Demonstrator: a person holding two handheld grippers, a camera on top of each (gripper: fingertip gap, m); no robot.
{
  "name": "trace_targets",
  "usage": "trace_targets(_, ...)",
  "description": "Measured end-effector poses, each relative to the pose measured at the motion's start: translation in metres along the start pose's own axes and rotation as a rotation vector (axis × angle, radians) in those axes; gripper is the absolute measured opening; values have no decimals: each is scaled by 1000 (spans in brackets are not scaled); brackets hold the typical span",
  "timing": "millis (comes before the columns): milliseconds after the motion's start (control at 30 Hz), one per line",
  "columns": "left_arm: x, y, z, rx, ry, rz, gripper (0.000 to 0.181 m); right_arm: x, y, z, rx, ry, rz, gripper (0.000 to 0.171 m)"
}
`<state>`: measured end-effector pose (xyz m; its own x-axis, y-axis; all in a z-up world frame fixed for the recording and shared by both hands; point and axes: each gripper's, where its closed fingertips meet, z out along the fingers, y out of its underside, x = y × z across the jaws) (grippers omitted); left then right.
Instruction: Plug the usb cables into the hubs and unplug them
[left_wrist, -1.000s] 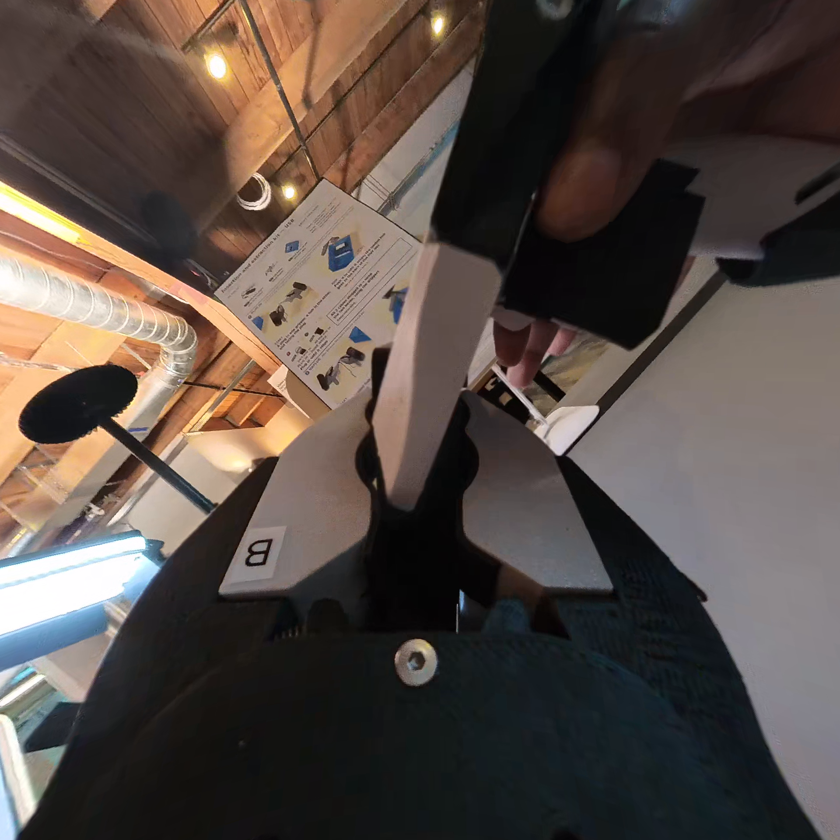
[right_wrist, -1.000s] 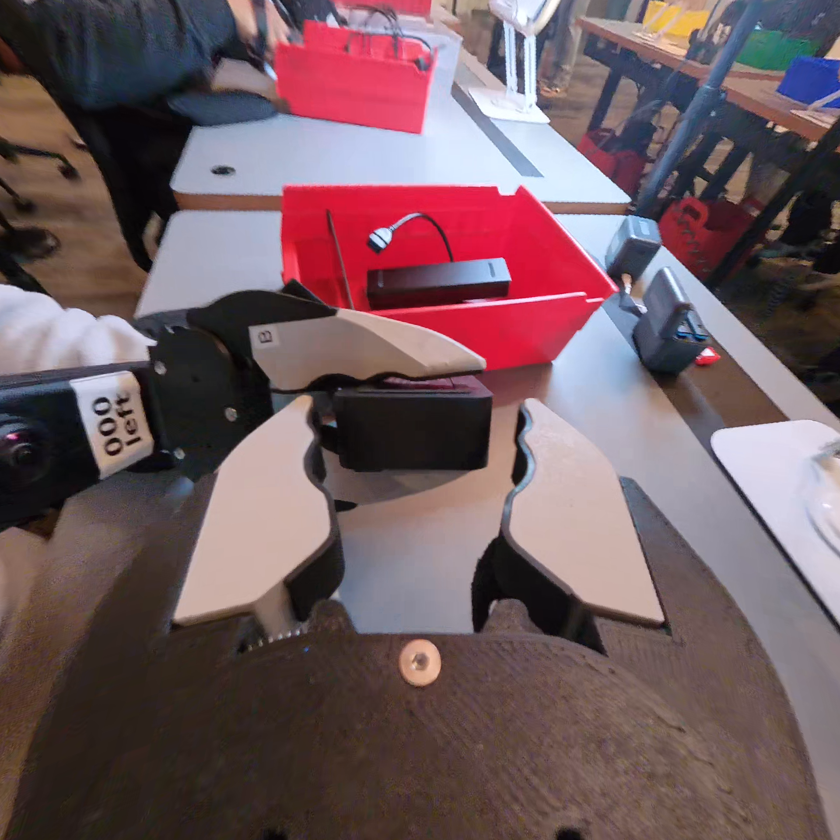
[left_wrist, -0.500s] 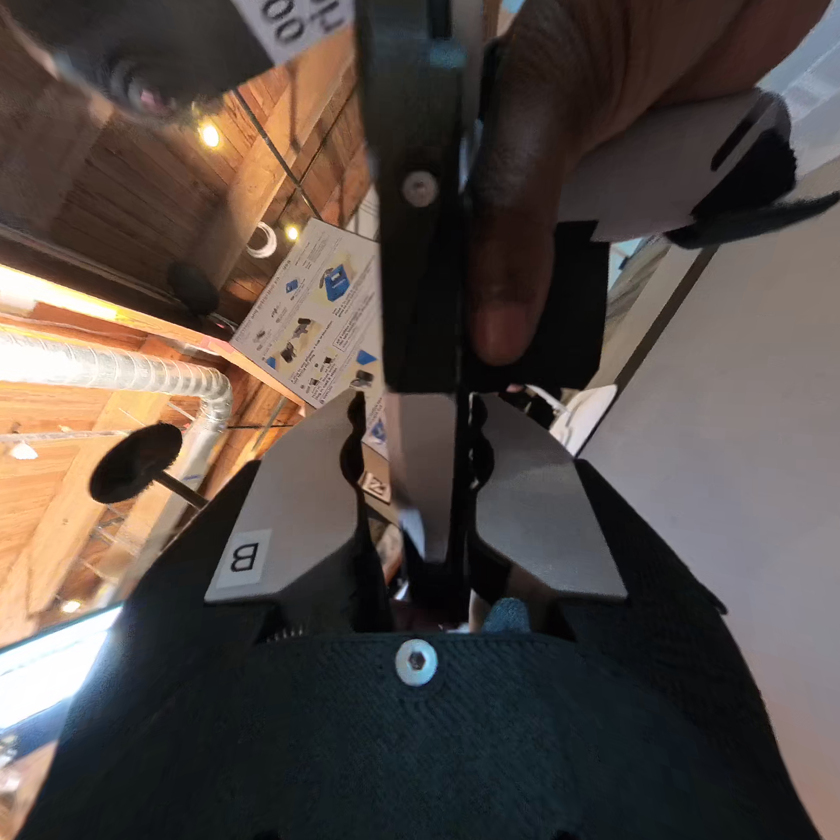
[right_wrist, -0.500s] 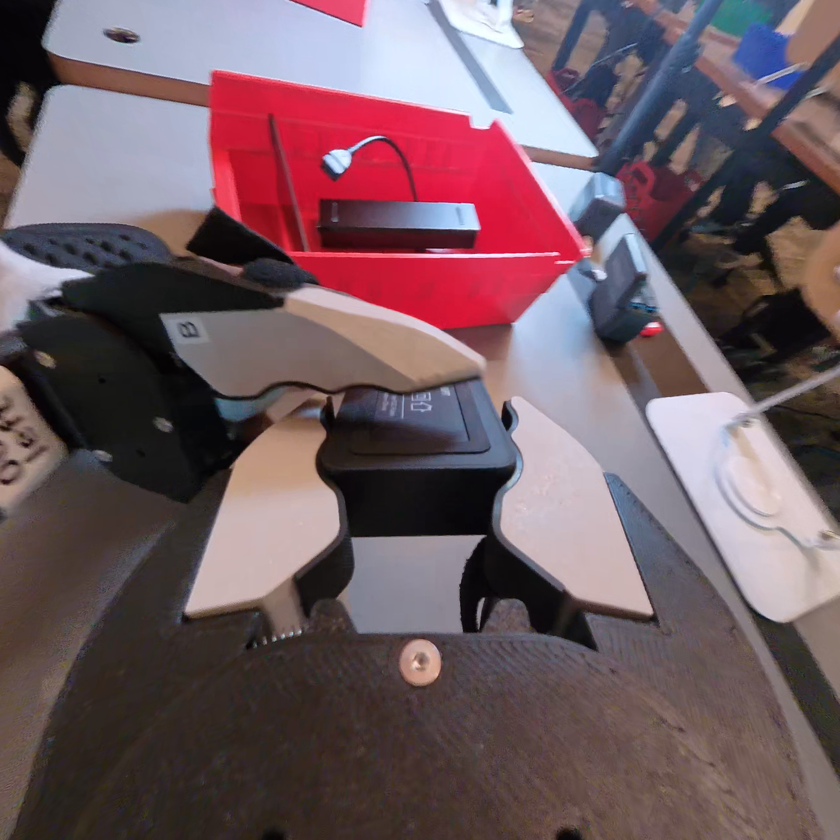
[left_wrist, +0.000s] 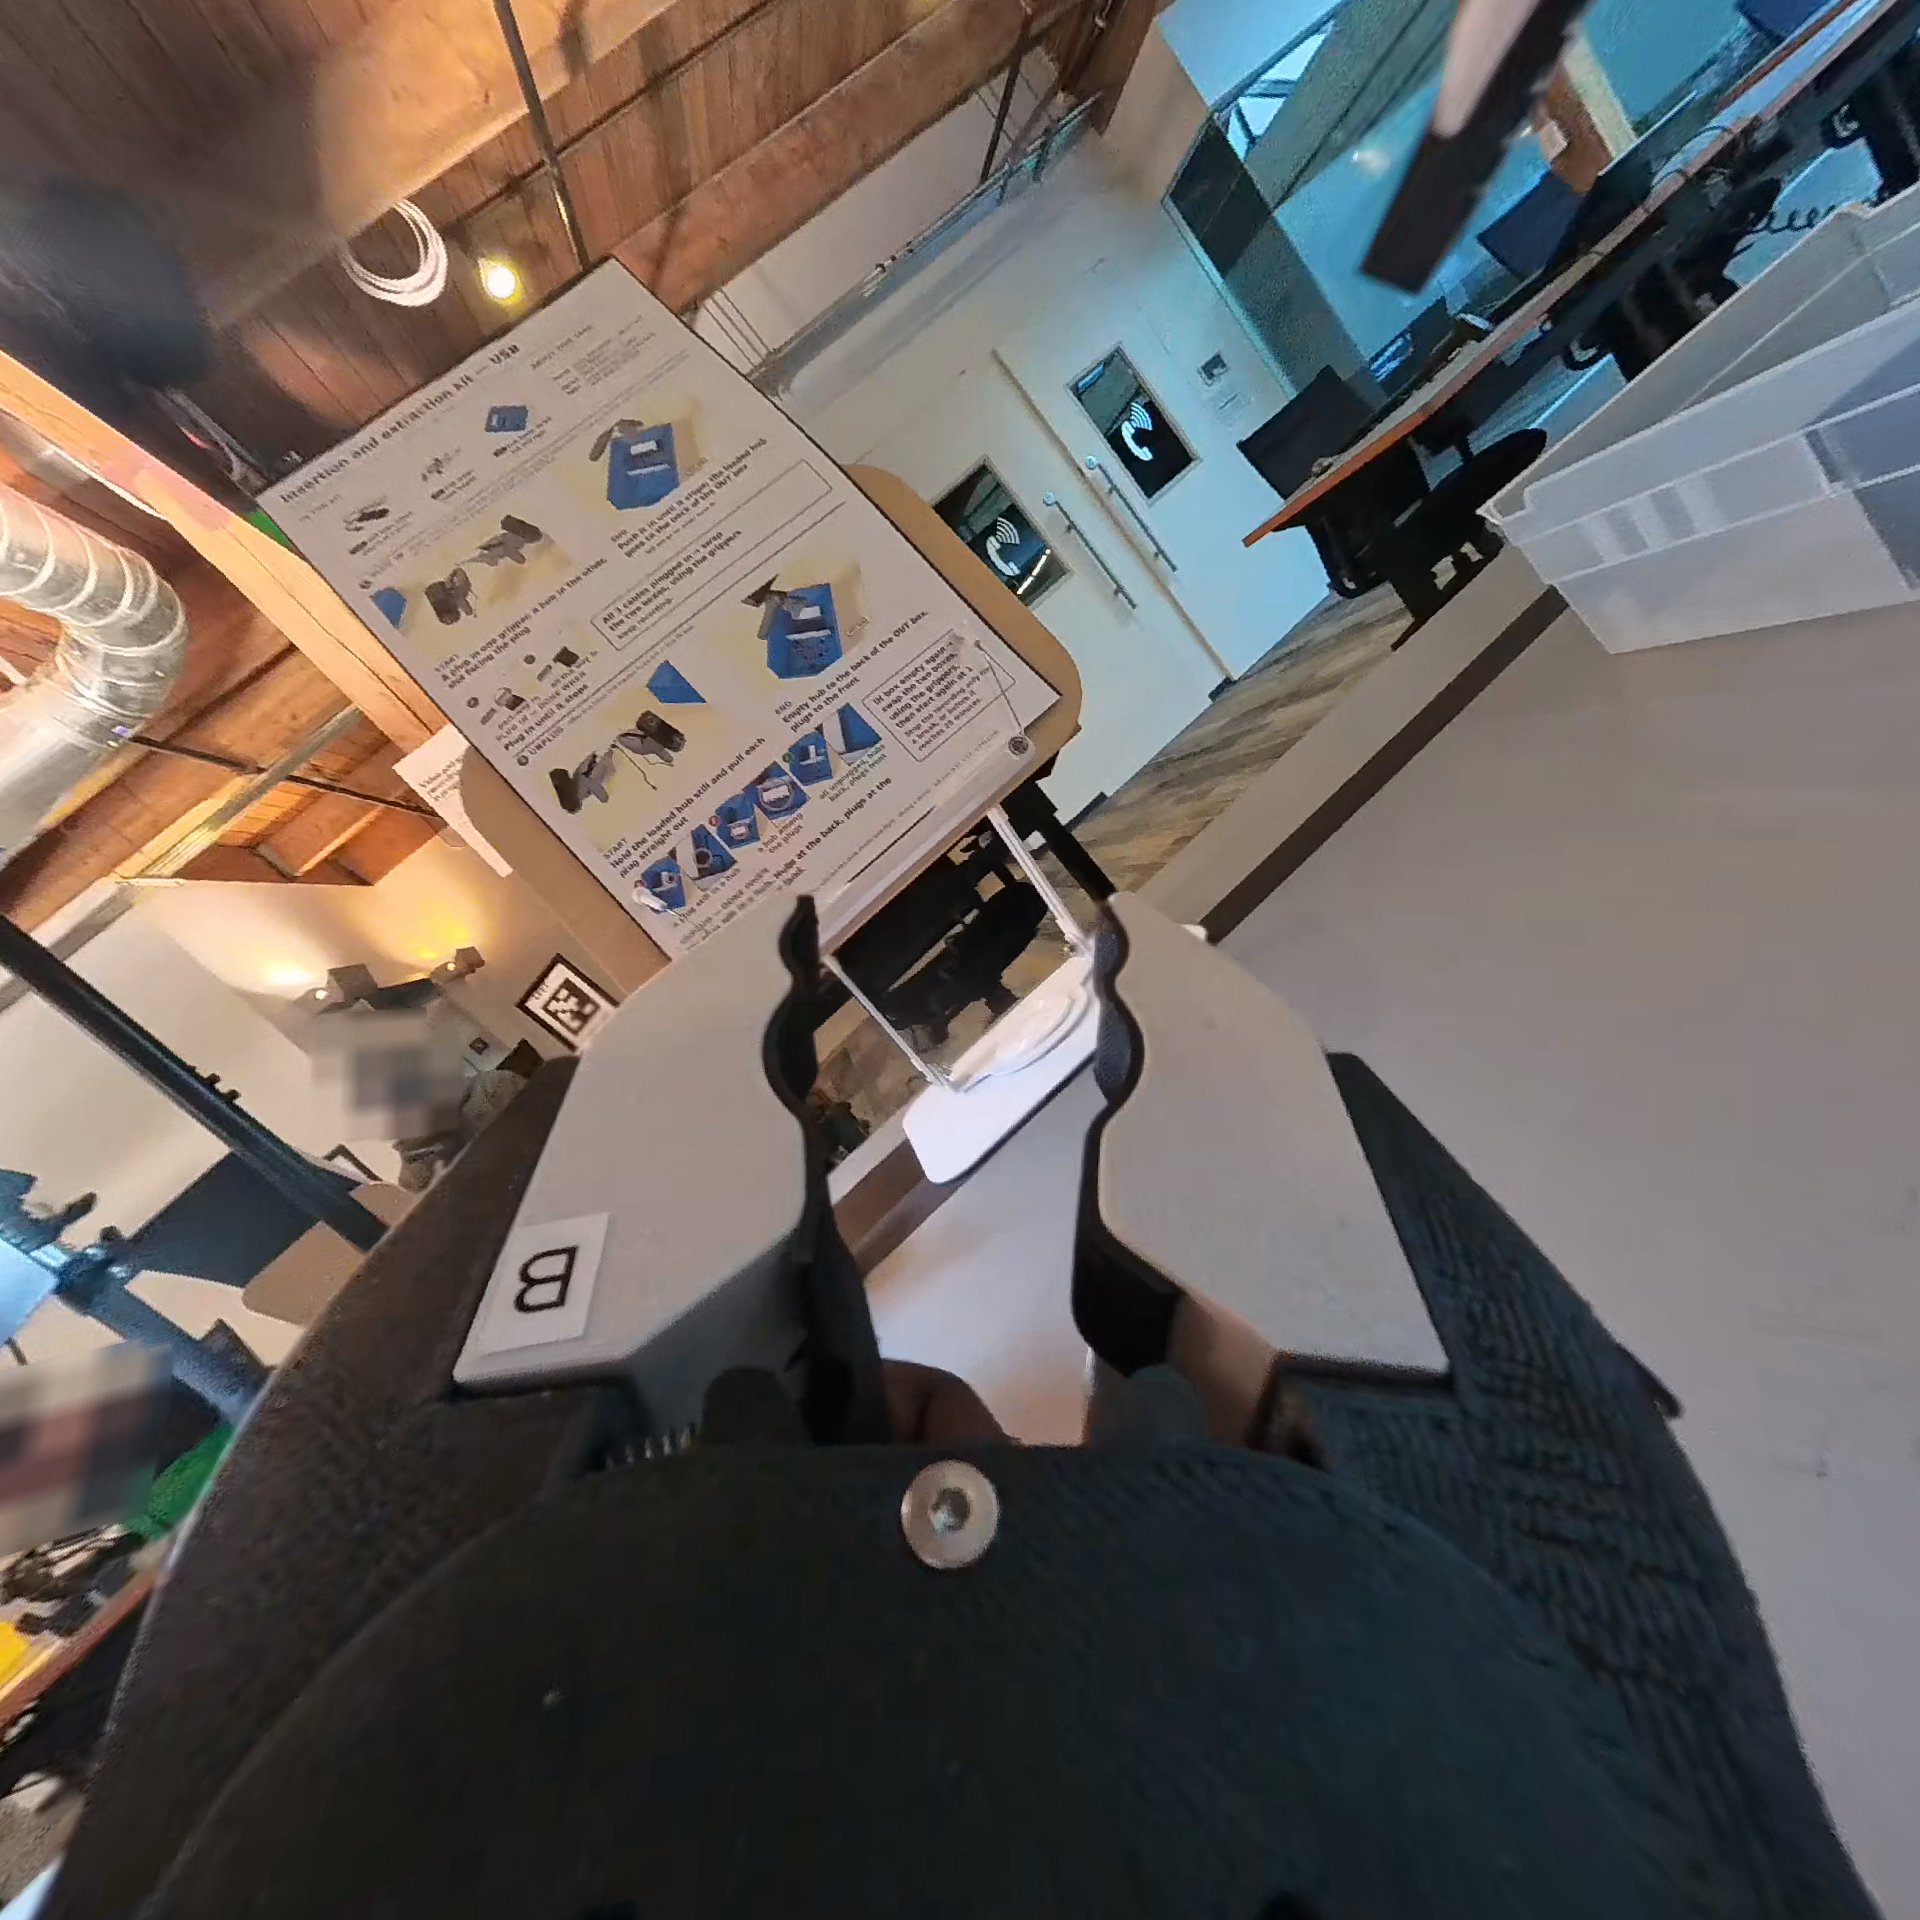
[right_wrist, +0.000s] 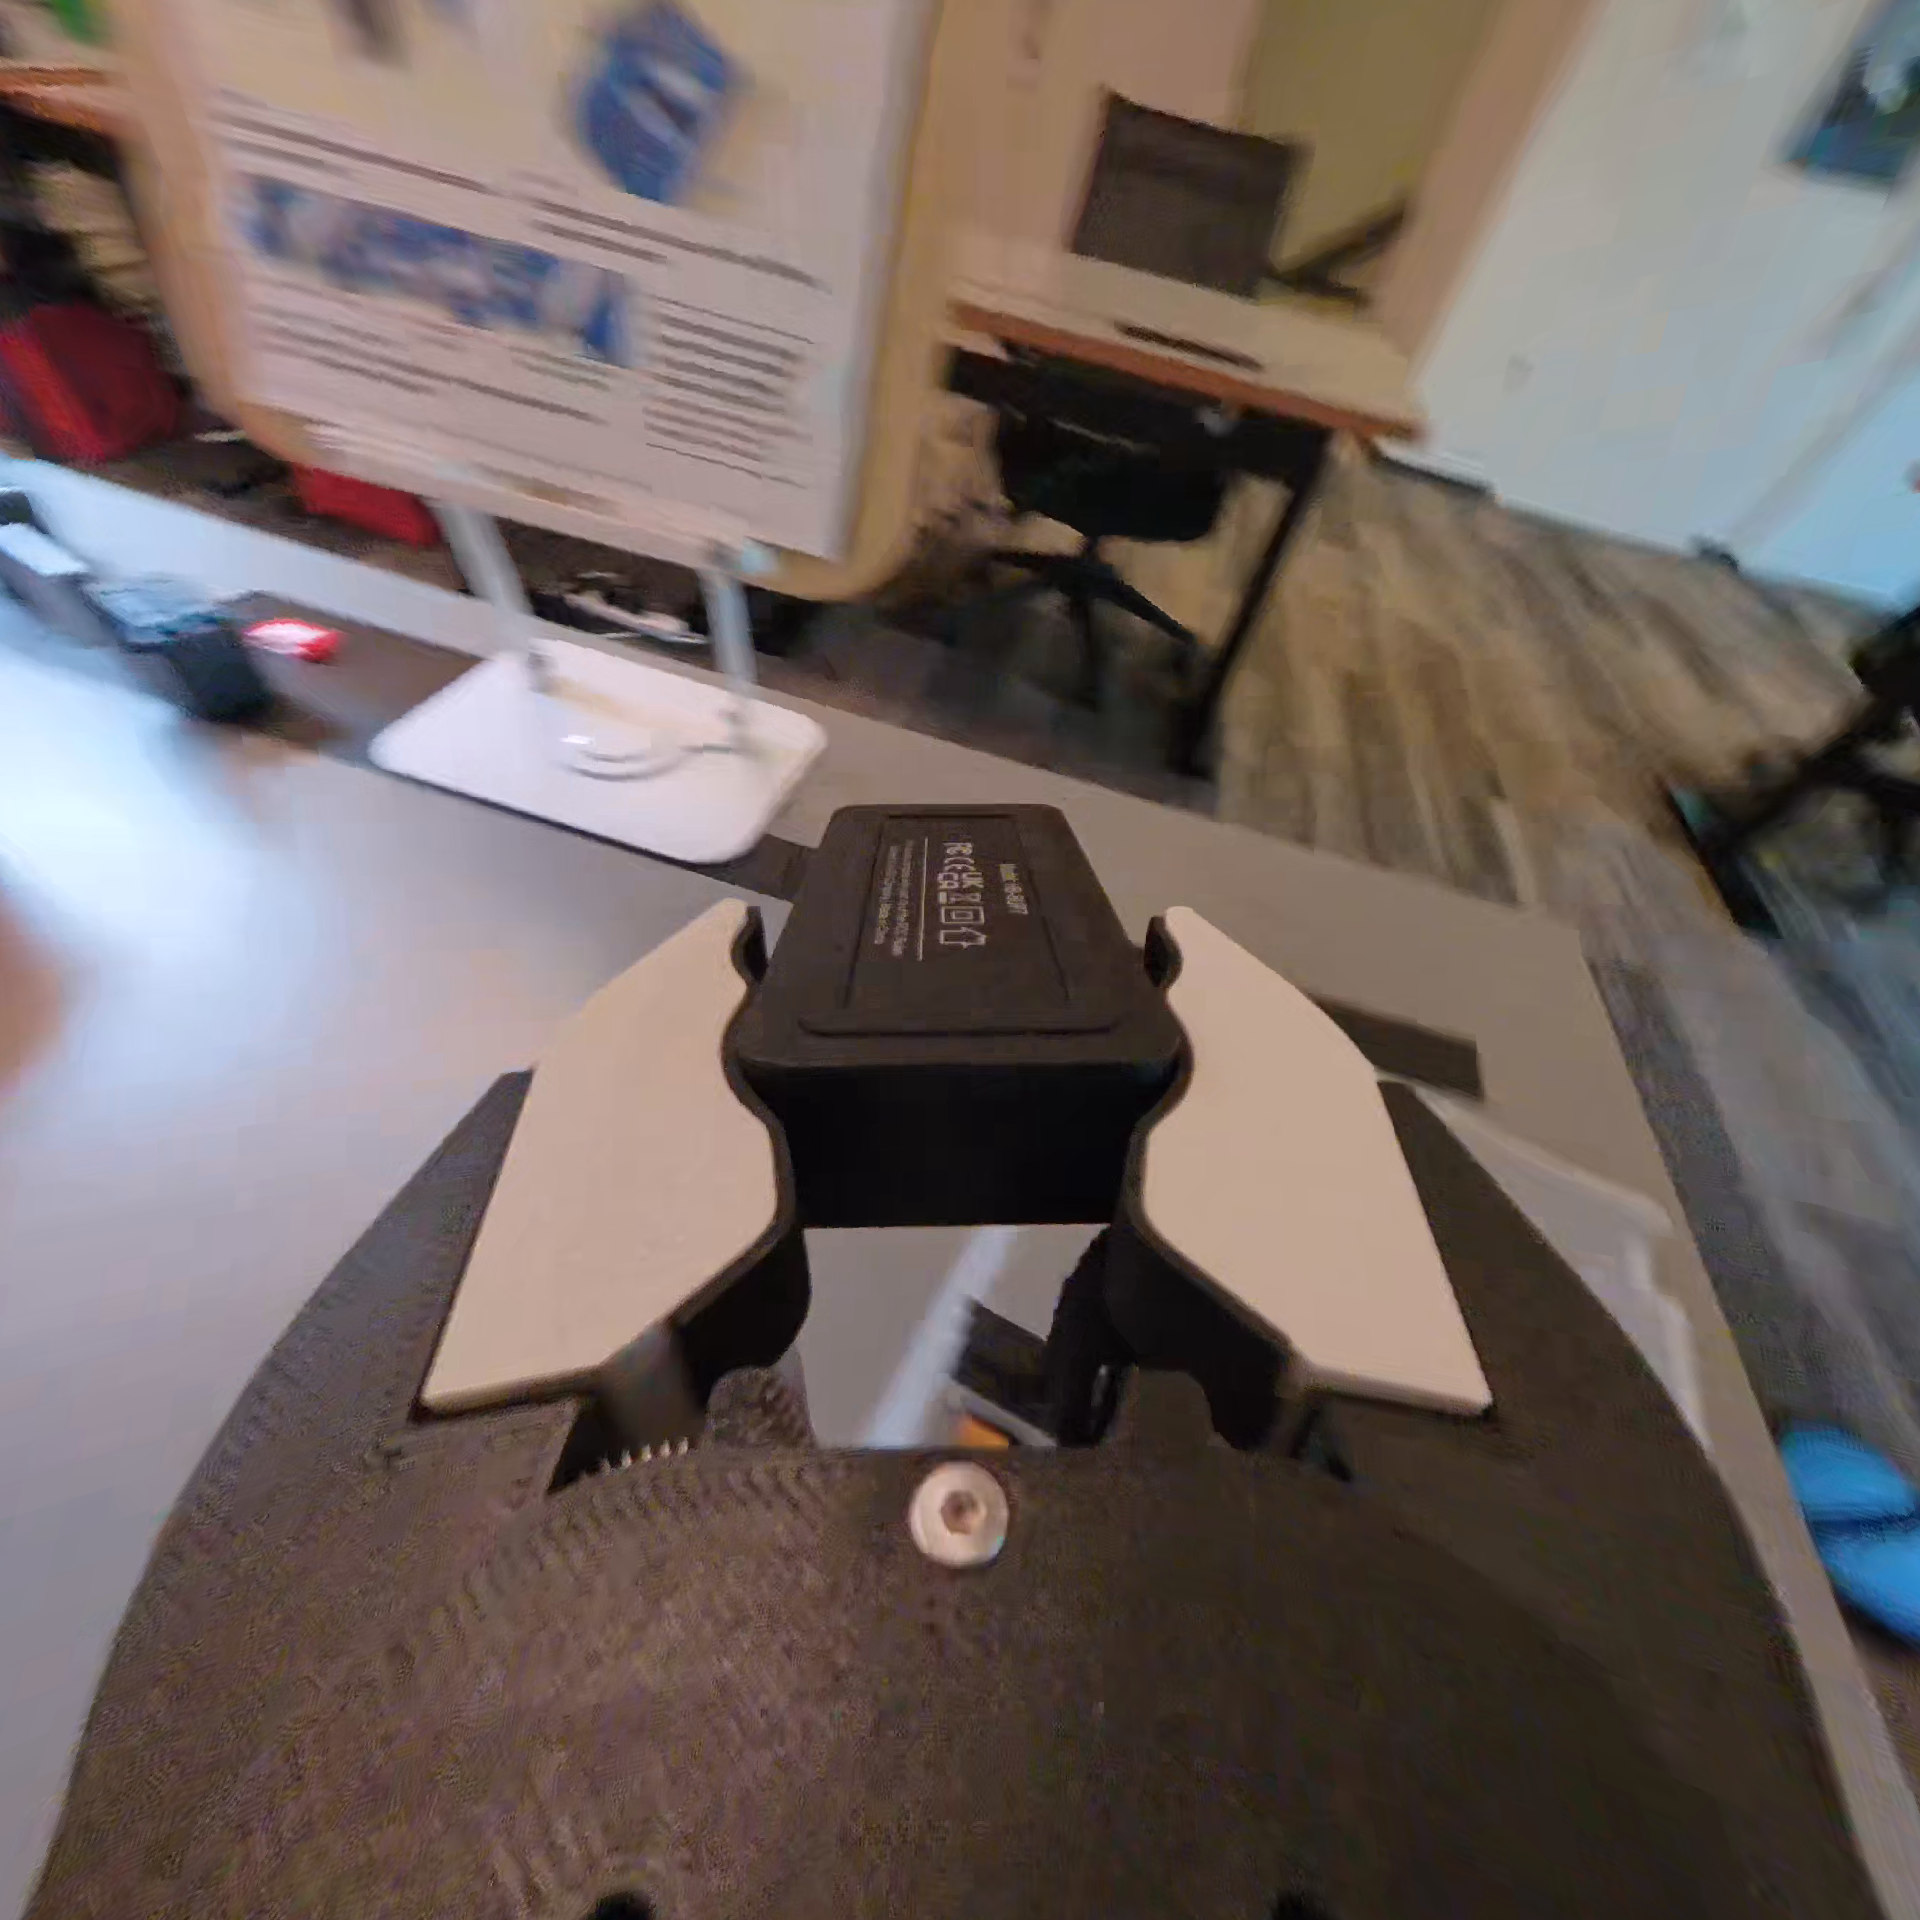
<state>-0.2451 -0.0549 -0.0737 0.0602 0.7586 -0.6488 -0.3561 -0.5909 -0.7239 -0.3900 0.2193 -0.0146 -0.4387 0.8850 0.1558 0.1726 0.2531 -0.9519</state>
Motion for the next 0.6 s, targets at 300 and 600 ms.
trace_targets(300,-3,14,4,-51,11,-128,46,89,141,27,-411,181,189,70)
trace_targets(600,0,10,1,-37,20,-75,44,70,163,57,-516,164,85,70)
